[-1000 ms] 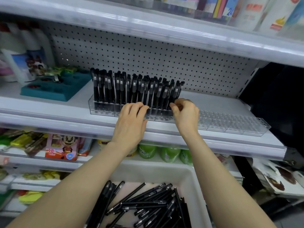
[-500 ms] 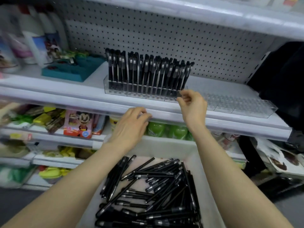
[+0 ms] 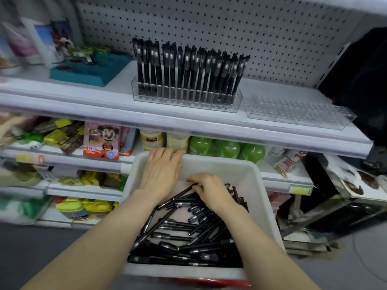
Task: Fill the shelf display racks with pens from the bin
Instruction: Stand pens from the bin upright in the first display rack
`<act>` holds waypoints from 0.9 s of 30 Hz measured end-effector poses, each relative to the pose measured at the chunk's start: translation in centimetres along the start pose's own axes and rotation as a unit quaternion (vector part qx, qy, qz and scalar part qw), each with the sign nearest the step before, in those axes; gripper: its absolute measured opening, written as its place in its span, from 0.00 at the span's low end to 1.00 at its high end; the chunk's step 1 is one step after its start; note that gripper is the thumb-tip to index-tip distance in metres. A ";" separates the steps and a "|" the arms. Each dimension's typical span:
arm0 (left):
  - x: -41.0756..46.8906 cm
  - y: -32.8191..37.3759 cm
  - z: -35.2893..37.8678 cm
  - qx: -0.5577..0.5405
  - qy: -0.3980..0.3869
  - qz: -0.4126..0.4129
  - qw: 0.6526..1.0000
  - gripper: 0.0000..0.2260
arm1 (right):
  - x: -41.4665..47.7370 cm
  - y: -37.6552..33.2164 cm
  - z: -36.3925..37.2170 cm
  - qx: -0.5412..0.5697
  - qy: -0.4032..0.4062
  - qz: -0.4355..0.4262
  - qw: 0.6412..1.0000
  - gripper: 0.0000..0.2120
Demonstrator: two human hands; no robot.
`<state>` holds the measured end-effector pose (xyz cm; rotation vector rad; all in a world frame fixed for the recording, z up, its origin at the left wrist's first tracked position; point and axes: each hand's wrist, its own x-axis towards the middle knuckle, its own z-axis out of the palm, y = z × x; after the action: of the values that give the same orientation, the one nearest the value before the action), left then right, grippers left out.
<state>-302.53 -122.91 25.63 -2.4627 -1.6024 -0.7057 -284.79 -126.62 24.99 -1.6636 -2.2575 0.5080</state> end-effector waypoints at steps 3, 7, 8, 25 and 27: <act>-0.1 0.0 0.0 -0.003 -0.001 -0.006 1.000 0.19 | 0.4 0.1 0.7 -0.013 -0.022 -0.030 0.999 0.13; 0.1 0.0 0.0 -0.007 -0.010 -0.012 1.000 0.19 | 0.8 0.3 0.5 -0.029 -0.048 -0.034 0.998 0.13; 0.0 0.0 0.0 -0.007 -0.011 -0.012 1.000 0.19 | 0.8 0.4 0.3 -0.026 -0.057 -0.032 0.998 0.11; 2.6 0.8 -3.6 -0.096 0.003 -0.013 0.995 0.13 | -1.0 1.1 -11.9 0.226 -0.007 0.055 0.972 0.01; 4.4 1.5 -4.7 -0.094 0.031 0.010 0.995 0.14 | -0.4 0.9 -13.5 0.260 0.047 0.057 0.963 0.07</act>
<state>-301.27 -121.49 31.96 -2.5527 -1.5527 -0.9604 -278.07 -125.30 36.63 -1.5051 -1.7607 0.9326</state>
